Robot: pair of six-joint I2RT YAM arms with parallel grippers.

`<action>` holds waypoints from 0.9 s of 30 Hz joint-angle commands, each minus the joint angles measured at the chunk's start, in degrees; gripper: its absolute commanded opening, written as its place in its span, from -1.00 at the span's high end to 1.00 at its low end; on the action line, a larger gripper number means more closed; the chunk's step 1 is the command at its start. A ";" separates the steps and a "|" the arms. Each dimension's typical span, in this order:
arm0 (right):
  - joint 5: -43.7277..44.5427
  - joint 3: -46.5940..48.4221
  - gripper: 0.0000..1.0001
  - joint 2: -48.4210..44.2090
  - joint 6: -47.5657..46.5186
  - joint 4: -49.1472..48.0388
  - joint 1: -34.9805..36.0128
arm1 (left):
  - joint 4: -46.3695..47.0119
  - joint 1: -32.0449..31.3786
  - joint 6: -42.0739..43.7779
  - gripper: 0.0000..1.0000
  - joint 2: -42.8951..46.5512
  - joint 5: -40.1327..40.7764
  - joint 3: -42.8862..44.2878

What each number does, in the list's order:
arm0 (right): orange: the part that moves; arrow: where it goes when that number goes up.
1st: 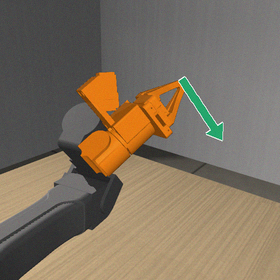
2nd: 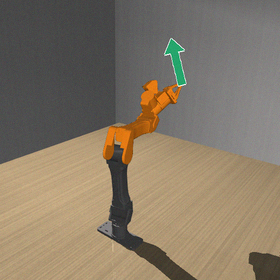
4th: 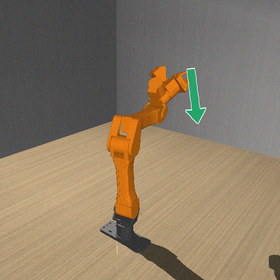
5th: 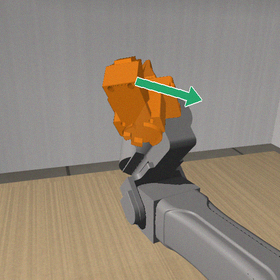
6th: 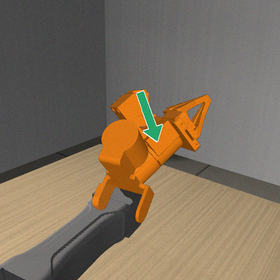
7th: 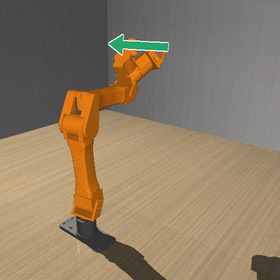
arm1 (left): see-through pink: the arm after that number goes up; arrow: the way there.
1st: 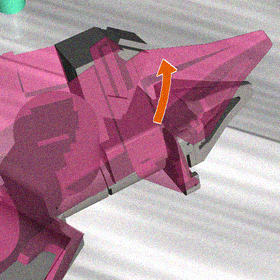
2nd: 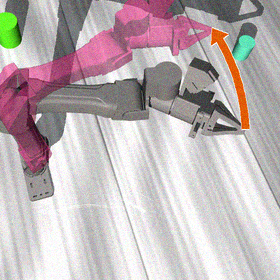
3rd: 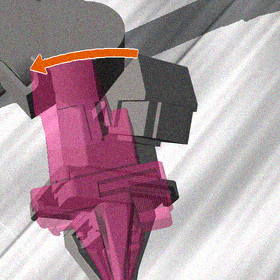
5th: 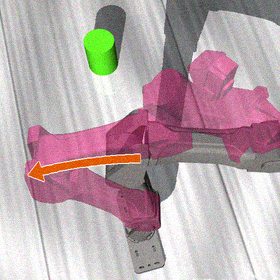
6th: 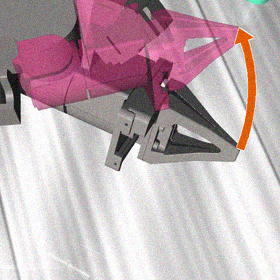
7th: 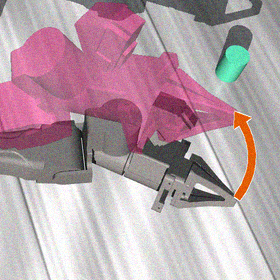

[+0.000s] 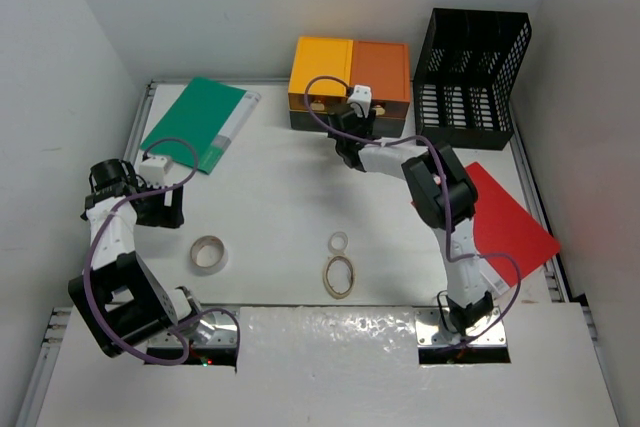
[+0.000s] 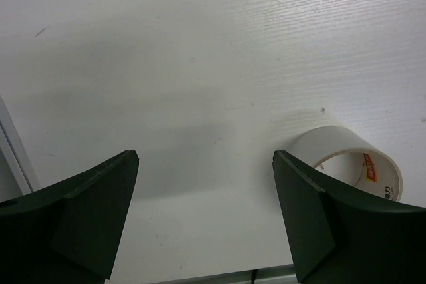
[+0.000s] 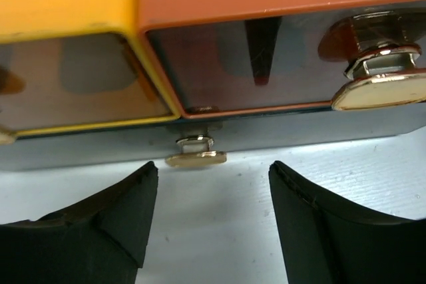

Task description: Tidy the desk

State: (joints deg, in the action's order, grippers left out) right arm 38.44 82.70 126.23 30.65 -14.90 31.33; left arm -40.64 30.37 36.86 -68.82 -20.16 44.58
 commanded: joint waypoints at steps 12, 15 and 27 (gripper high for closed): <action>0.94 15.04 -0.11 9.20 1.16 2.33 -2.68 | 1.97 0.13 1.63 -0.61 0.26 -1.81 0.95; 0.24 14.86 -0.06 9.64 0.11 1.54 -2.68 | 1.97 0.22 1.63 -0.61 -0.26 -1.81 0.95; 0.85 9.77 0.68 7.36 -5.69 -4.09 -3.47 | 1.36 0.22 1.46 -0.61 -0.44 -2.25 1.39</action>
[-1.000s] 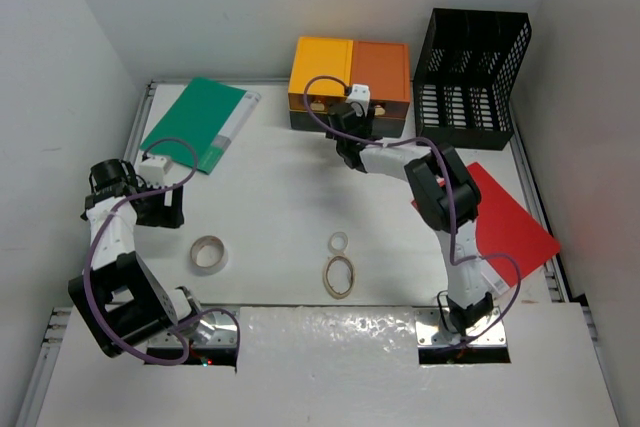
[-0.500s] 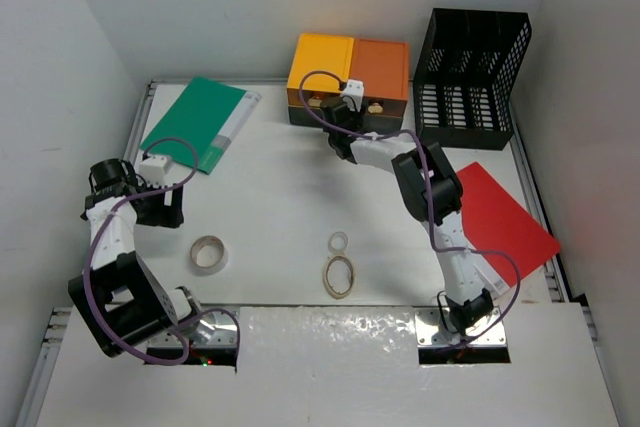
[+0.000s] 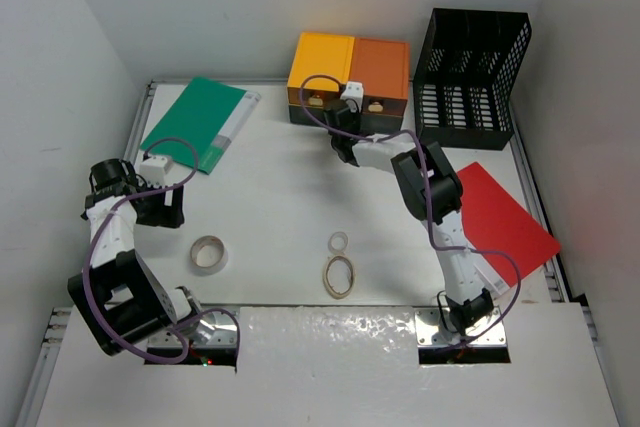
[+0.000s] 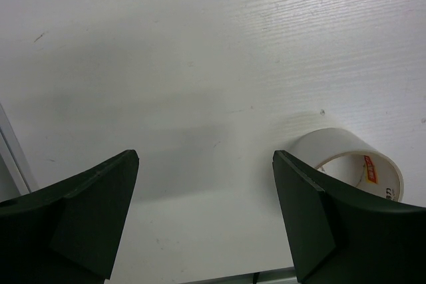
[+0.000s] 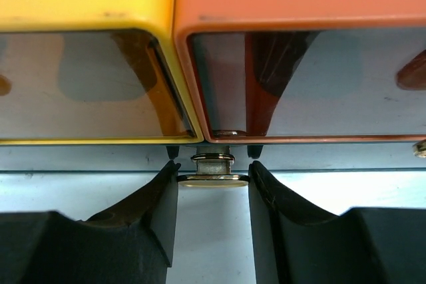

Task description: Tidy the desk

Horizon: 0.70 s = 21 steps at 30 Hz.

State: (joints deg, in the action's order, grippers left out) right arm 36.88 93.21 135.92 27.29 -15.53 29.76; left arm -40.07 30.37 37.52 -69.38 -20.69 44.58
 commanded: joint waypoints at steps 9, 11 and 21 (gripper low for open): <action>-3.83 -16.29 1.00 -11.54 -1.45 -9.34 -1.72 | -0.09 0.22 0.80 -0.61 0.39 -1.46 2.18; -4.89 -22.17 1.00 -13.65 -1.45 -12.23 -1.55 | -0.44 0.22 0.71 -0.61 0.48 -1.81 2.36; -10.07 -36.50 1.00 -23.40 -1.63 -13.57 -0.76 | -2.02 0.22 0.45 -0.61 2.06 -2.43 2.97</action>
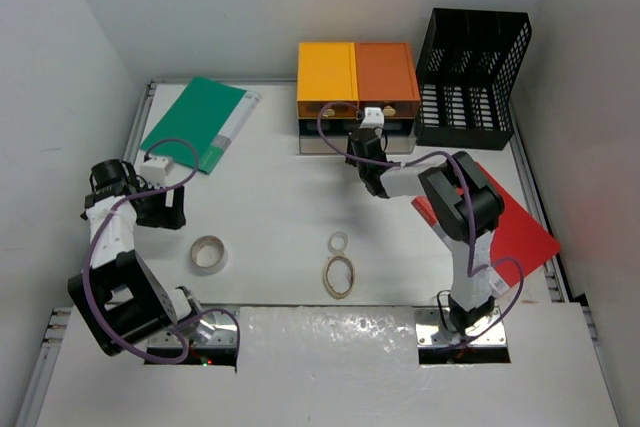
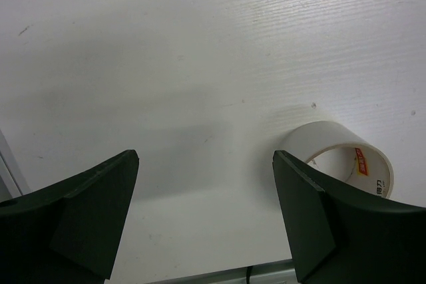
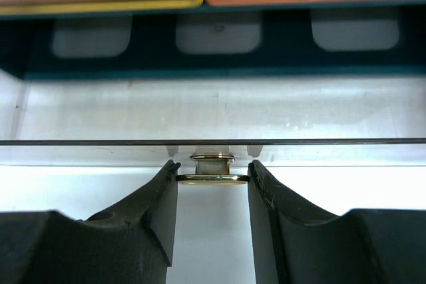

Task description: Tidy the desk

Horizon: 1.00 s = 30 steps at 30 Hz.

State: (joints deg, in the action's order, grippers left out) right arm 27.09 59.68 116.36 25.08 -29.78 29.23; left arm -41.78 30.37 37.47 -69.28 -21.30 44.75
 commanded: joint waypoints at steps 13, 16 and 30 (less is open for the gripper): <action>-2.74 -17.31 1.00 -13.25 3.04 4.11 5.13 | -1.73 0.22 1.02 -0.61 3.80 -2.08 4.03; -2.57 -19.86 0.98 -15.54 2.61 4.38 6.45 | -2.08 0.22 1.37 -0.61 4.06 -2.17 4.03; -10.13 -18.90 -0.68 -23.36 -3.46 17.38 7.33 | -13.59 -8.71 17.54 -0.57 10.74 -2.98 -0.62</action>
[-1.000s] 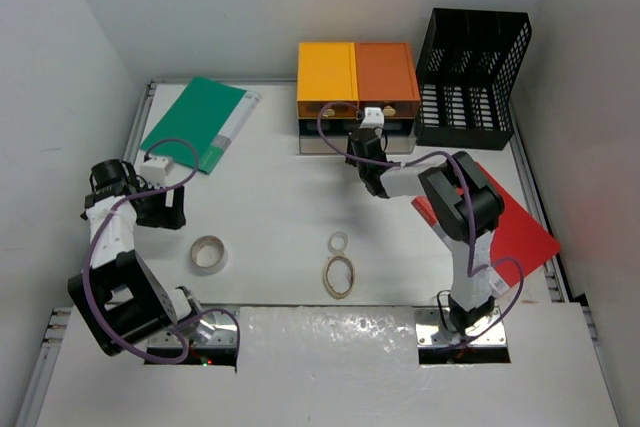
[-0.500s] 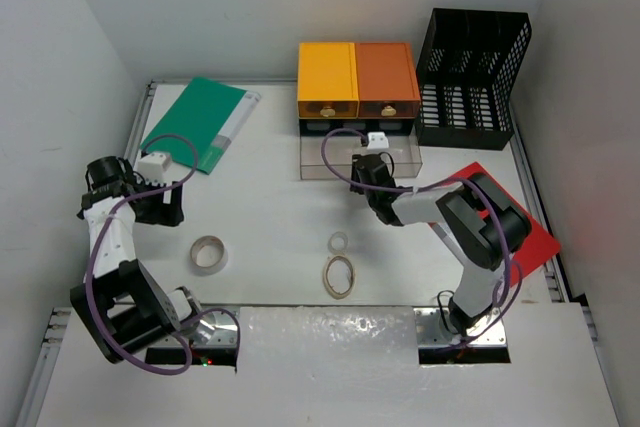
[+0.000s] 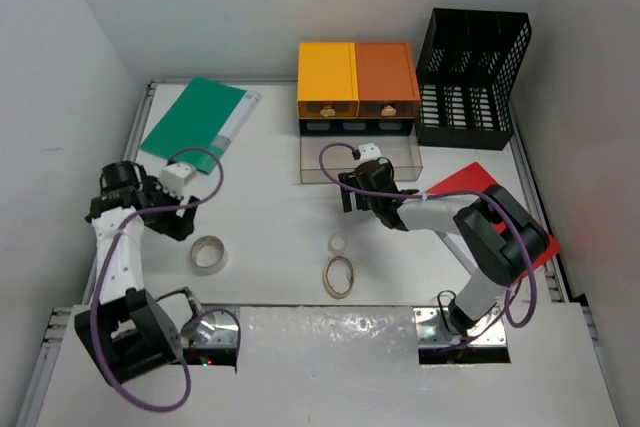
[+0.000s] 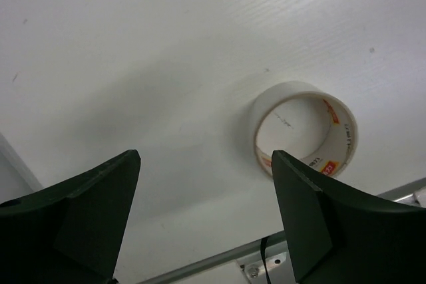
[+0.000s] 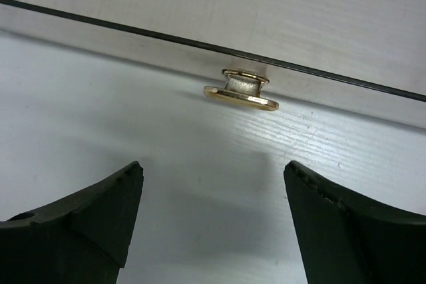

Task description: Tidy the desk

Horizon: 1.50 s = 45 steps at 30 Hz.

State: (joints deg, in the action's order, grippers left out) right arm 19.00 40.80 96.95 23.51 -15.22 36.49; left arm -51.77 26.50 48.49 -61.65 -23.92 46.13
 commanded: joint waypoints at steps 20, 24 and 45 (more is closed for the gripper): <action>-3.98 -5.11 -0.71 -13.18 -4.08 3.88 0.16 | 7.29 -14.11 2.22 0.41 -9.89 7.84 -9.47; -4.59 -5.46 -0.71 -15.38 -4.35 5.37 0.16 | 9.66 -14.20 0.82 1.00 -11.74 7.40 -10.53; -36.76 13.15 -0.70 -12.50 -2.68 -1.83 8.94 | 13.98 -25.09 -13.94 1.00 -1.81 2.39 3.17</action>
State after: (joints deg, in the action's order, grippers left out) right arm -11.40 47.46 82.30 19.57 -10.20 41.74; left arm -38.72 4.47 37.39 -65.54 -20.80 46.83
